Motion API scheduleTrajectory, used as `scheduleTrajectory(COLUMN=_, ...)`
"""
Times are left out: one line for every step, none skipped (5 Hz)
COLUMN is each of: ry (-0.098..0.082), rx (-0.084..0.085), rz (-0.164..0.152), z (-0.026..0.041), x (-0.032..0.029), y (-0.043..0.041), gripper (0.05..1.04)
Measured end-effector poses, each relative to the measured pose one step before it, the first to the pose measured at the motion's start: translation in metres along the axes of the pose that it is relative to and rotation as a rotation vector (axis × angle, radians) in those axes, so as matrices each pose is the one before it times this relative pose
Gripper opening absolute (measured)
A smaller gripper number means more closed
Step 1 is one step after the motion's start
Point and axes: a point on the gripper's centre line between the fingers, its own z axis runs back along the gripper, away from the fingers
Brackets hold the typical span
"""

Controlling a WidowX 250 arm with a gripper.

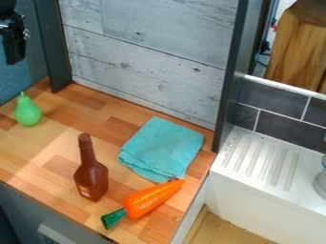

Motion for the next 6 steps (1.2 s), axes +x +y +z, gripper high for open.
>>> scheduleTrajectory(ry=0.0353, rx=-0.0148, rz=-0.0005, z=-0.01232, x=-0.00048, y=-0.00091, gripper=1.005)
scheduleTrajectory(ry=0.0064, rx=0.0034, rz=-0.0323, z=-0.01724, x=0.01550, y=0.00648, gripper=1.005)
scheduleTrajectory(ry=0.0179, rx=0.0181, rz=-0.0203, z=-0.01268, x=0.01185, y=0.00750, gripper=1.005)
scheduleTrajectory(ry=0.0437, rx=0.0059, rz=-0.0229, z=-0.02037, x=0.01069, y=-0.00315, gripper=1.005)
scheduleTrajectory(ry=0.0457, rx=-0.0056, rz=-0.0317, z=-0.01182, x=0.00359, y=-0.01057, gripper=1.005)
scheduleTrajectory(ry=0.0234, rx=-0.0107, rz=-0.0178, z=-0.00796, x=0.00005, y=-0.00161, gripper=1.005)
